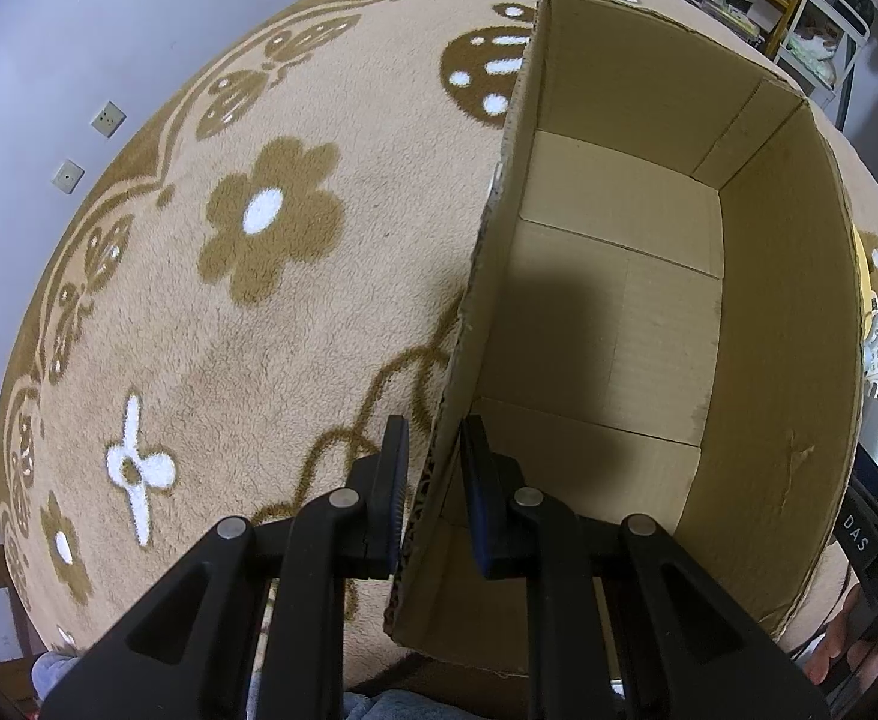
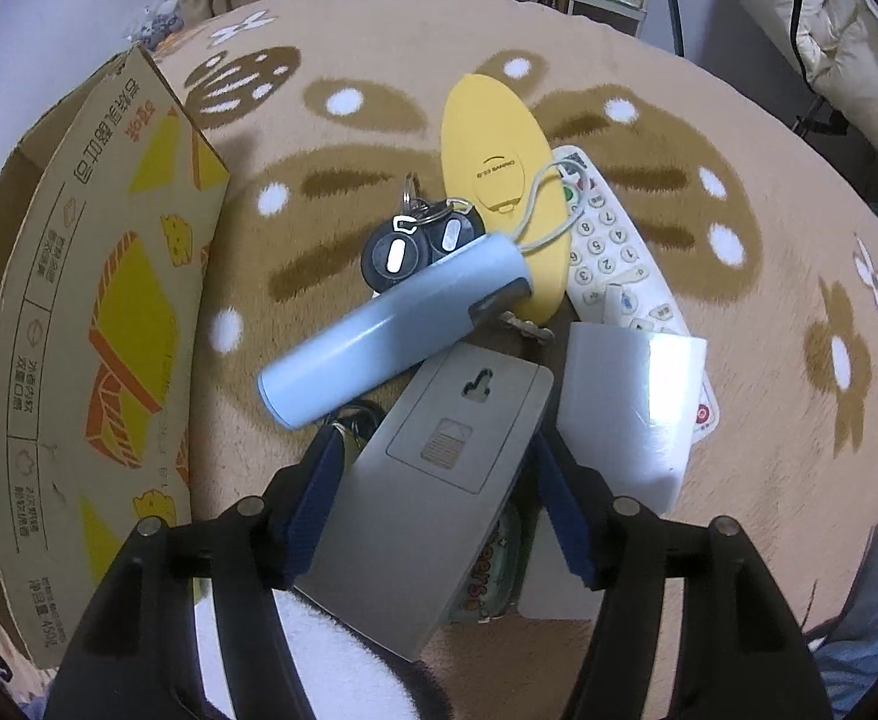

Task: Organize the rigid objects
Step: 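Grasp the grey flat plate in the pile with the right gripper, then carry the grey plate into the box and release it with the right gripper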

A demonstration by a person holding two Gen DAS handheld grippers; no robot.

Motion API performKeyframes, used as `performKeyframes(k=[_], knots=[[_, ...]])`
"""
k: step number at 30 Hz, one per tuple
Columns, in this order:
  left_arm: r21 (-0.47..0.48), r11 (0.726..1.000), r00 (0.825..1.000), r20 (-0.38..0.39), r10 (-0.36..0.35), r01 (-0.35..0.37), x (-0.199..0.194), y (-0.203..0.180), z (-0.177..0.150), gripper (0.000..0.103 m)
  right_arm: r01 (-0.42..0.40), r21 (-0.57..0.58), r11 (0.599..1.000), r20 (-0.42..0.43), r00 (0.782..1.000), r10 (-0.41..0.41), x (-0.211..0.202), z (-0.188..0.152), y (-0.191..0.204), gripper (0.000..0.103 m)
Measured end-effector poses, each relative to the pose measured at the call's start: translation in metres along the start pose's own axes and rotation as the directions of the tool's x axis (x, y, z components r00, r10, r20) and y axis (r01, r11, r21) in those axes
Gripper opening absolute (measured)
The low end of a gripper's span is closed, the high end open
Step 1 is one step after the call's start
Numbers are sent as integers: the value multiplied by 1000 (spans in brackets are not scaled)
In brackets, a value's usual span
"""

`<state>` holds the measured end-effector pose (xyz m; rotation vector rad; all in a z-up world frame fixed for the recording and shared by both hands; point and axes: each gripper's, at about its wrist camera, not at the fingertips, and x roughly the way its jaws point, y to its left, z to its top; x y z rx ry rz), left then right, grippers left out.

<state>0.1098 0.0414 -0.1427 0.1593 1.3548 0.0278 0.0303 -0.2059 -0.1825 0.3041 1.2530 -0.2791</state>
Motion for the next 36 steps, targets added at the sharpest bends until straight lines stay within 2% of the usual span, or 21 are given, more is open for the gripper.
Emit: performKeyframes(k=[3, 8, 13, 14, 16, 17, 24, 27, 36], knots=[[2, 1000, 1000, 0, 2, -2, 0, 0, -1, 18, -13, 4, 1000, -31, 999, 13, 4, -1, 2, 66], [2, 1000, 1000, 1, 3, -3, 0, 1, -1, 18, -23, -2, 1000, -20, 1000, 23, -2, -5, 1, 58], [-6, 1000, 1000, -1, -1, 1, 0, 2, -1, 18, -82, 31, 996, -27, 996, 83, -10, -8, -12, 48], [-6, 1000, 1000, -1, 0, 0, 0, 1, -1, 18, -102, 45, 994, -29, 994, 103, -11, -8, -16, 44], [-4, 1000, 1000, -1, 0, -1, 0, 1, -1, 18, -164, 81, 983, -43, 985, 168, -12, -6, -23, 28], [-4, 1000, 1000, -1, -1, 1, 0, 1, -1, 18, -170, 90, 981, -48, 983, 175, -12, -5, -26, 25], [-10, 1000, 1000, -2, -8, 8, 1, 3, -1, 18, -226, 114, 967, -64, 970, 234, -11, -2, -36, 21], [-12, 1000, 1000, -3, -9, 9, 1, 3, -1, 18, -229, 118, 966, -60, 970, 237, -16, -1, -43, 16], [-10, 1000, 1000, -2, -13, 13, 2, 4, -1, 17, -216, 92, 972, -10, 976, 218, -38, -2, -47, 16]])
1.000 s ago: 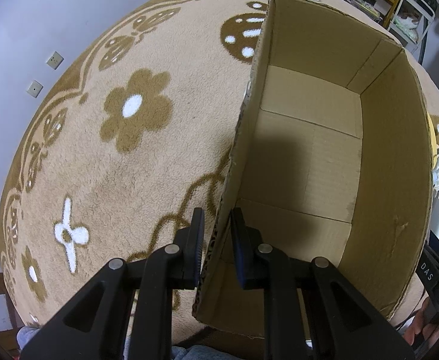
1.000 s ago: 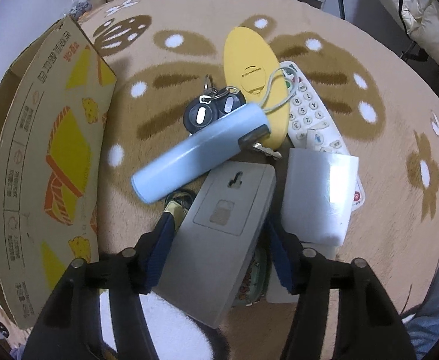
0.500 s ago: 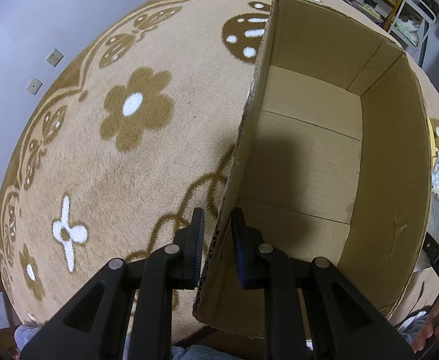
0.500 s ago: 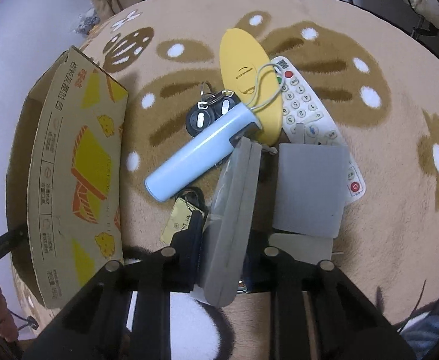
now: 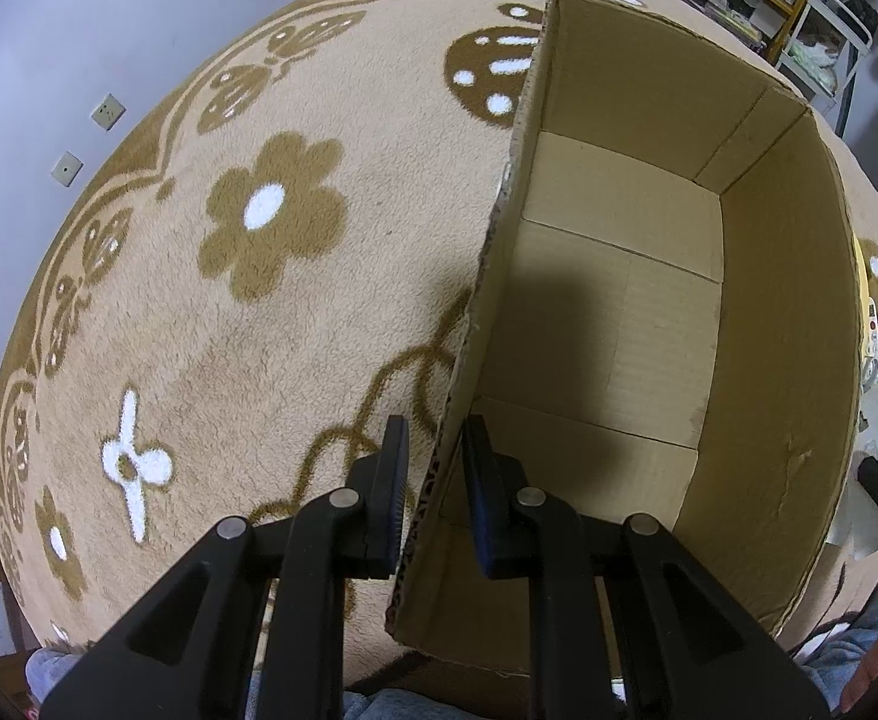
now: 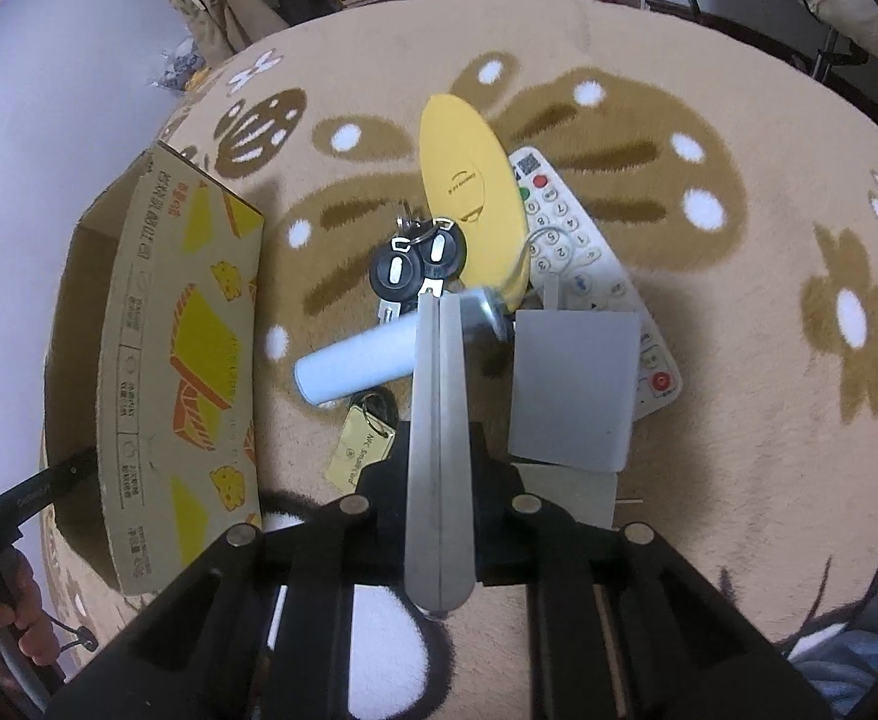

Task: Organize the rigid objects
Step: 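Carry the grey plate into the box and release it with the right gripper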

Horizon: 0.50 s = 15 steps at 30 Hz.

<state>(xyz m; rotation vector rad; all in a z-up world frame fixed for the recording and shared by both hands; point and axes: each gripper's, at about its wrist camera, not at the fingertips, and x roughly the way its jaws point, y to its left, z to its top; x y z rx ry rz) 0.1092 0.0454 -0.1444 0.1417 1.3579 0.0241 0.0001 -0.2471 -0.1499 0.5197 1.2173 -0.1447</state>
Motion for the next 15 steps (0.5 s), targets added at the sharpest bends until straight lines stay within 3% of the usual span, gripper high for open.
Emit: performKeyframes(k=[7, 15], knots=[[-5, 1000, 1000, -17, -21, 21, 3, 2, -2, 15, 10, -15, 1000, 47, 999, -9, -12, 5, 4, 16], [-2, 1000, 1000, -9, -15, 15, 2, 1, -1, 15, -40, -125, 991, 112, 992, 54, -26, 15, 40, 16]])
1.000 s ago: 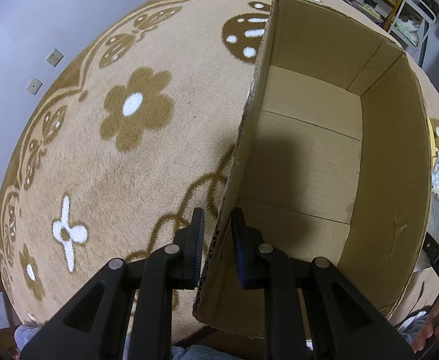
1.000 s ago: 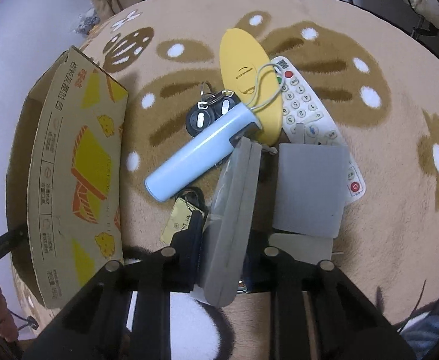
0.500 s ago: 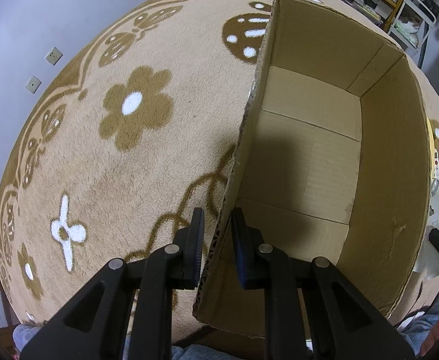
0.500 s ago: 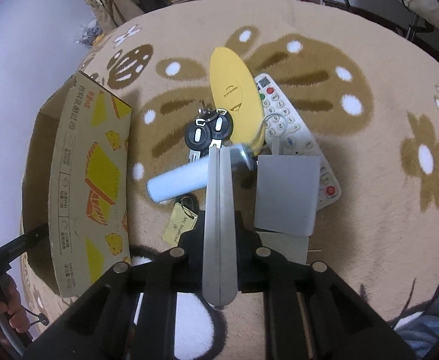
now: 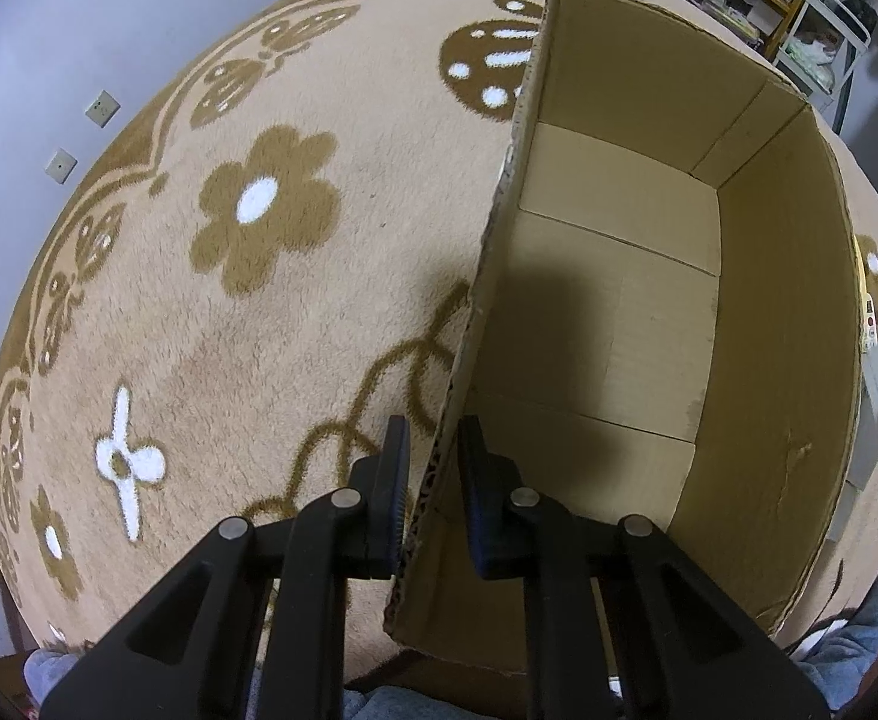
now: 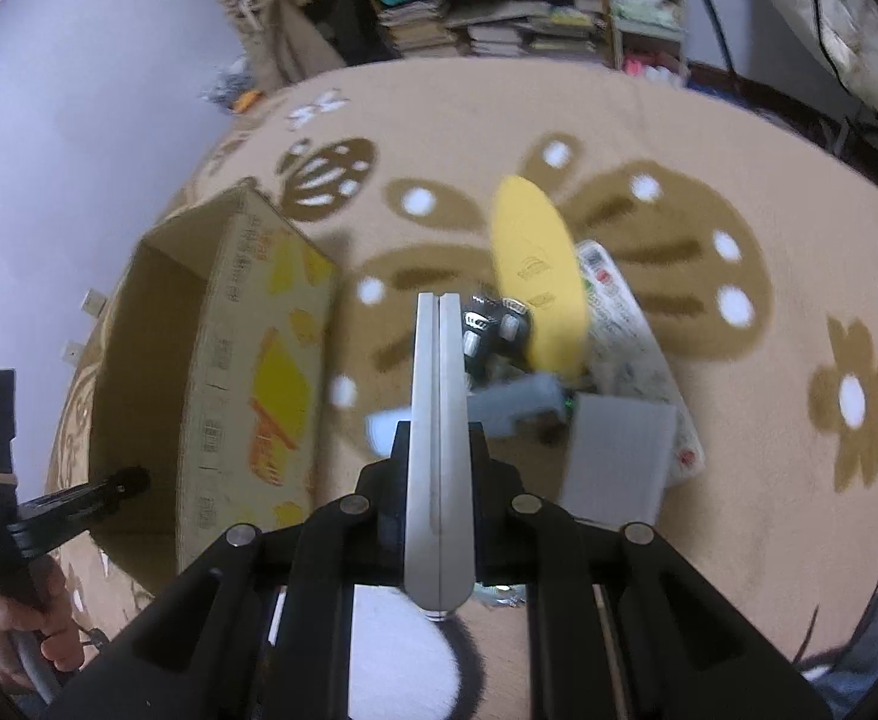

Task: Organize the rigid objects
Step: 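Carry the grey plate into the box and release it with the right gripper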

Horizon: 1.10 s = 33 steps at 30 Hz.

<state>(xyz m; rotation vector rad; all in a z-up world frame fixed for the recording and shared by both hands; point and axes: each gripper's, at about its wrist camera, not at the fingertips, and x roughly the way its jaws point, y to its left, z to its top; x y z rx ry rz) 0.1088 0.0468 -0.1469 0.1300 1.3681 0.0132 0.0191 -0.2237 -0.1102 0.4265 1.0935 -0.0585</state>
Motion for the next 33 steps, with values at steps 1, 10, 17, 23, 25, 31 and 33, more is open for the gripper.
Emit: performKeyframes(k=[1, 10, 17, 23, 25, 31, 33], knots=[[1, 1000, 1000, -1, 1, -1, 0, 0, 0, 15, -4, -21, 1000, 4, 1000, 4, 0, 2, 7, 16], [12, 1000, 1000, 4, 9, -9, 0, -3, -1, 15, -63, -113, 992, 69, 995, 71, -12, 19, 53, 16], [-11, 1000, 1000, -1, -1, 1, 0, 0, 0, 15, -141, -174, 975, 125, 978, 164, -17, 23, 85, 16], [-23, 1000, 1000, 1, -5, 5, 0, 1, 0, 15, -162, -201, 966, 110, 976, 187, -2, 20, 101, 16], [-27, 1000, 1000, -1, -8, 8, 0, 2, 1, 15, -170, -207, 964, 106, 975, 194, 4, 19, 104, 16], [-19, 1000, 1000, 3, 3, -3, 0, 0, 0, 16, -198, -222, 955, 100, 969, 225, 18, 15, 114, 16], [-21, 1000, 1000, 2, 1, -1, 0, 0, 0, 16, -195, -229, 954, 99, 970, 222, 22, 12, 117, 16]])
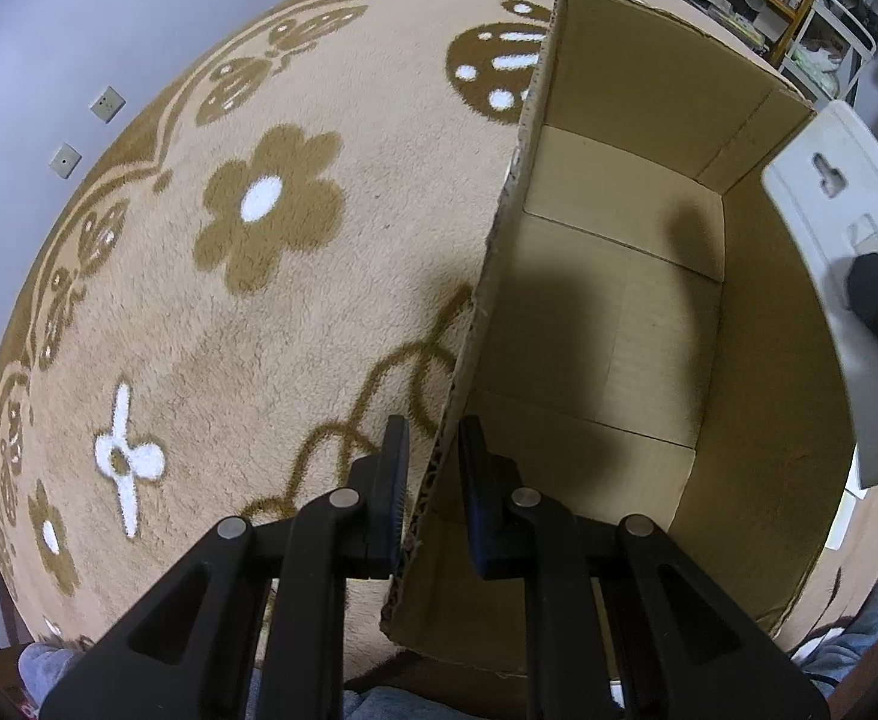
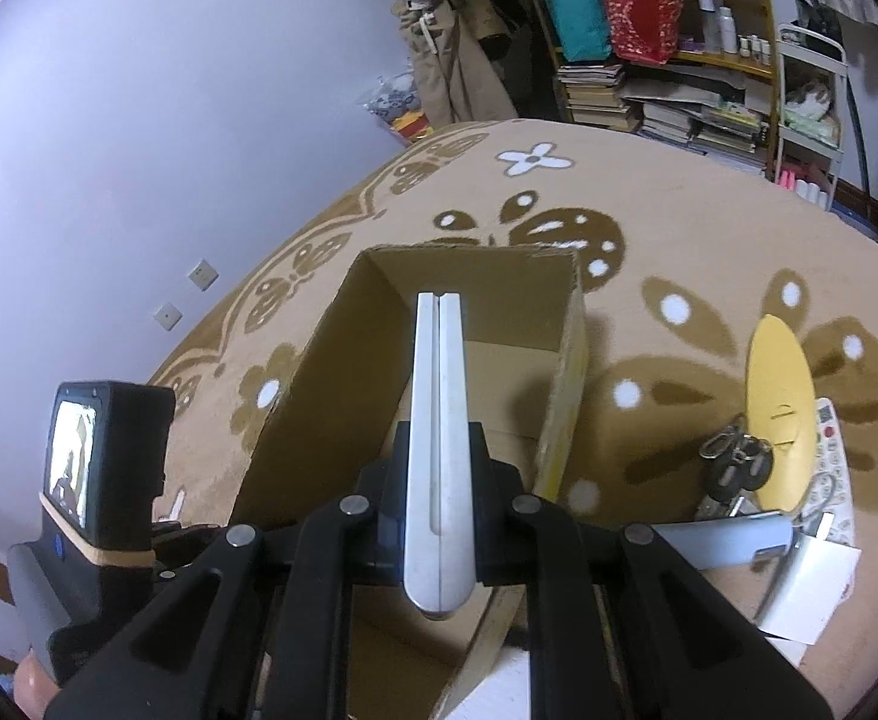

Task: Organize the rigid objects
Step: 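Carry the grey plate into the box and release it with the right gripper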

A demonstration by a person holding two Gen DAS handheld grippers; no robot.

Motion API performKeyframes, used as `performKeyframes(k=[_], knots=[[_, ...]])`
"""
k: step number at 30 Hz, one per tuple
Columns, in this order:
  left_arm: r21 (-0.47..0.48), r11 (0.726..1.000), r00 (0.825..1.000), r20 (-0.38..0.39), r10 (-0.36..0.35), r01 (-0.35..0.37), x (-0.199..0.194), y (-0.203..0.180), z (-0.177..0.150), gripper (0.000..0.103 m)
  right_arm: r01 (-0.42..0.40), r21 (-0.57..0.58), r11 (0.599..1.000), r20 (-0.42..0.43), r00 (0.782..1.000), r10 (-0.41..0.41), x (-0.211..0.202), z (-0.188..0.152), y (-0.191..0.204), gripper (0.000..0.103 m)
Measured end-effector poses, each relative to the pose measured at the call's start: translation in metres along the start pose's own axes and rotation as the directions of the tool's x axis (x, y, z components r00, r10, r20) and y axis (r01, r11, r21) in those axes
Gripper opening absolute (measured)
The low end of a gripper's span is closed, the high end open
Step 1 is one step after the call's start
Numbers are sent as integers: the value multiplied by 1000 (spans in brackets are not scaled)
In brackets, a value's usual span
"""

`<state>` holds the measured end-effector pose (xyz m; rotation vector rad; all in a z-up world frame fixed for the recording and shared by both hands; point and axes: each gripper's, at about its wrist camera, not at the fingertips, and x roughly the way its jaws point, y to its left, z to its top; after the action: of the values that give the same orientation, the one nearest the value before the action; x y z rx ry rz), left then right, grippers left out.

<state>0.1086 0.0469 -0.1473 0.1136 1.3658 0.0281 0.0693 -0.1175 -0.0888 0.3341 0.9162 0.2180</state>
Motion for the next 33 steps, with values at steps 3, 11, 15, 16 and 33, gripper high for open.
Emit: performKeyframes(k=[3, 11, 15, 16, 33], knots=[[-3, 1000, 1000, -1, -2, 2, 0, 0, 0, 16, -8, -4, 1000, 4, 1000, 9, 5, -2, 4, 16], [-6, 1000, 1000, -4, -1, 1, 0, 3, 0, 16, 67, -71, 995, -7, 998, -68, 17, -8, 13, 16], [-10, 1000, 1000, -4, 3, -3, 0, 3, 0, 17, 75, -69, 995, -15, 997, -77, 18, -8, 10, 16], [-7, 1000, 1000, -2, 8, -8, 0, 3, 0, 17, 77, -68, 995, -18, 997, -78, 18, -8, 10, 16], [-24, 1000, 1000, -6, -6, 6, 1, 6, 0, 16, 72, -61, 996, -8, 997, -72, 5, -4, 8, 16]])
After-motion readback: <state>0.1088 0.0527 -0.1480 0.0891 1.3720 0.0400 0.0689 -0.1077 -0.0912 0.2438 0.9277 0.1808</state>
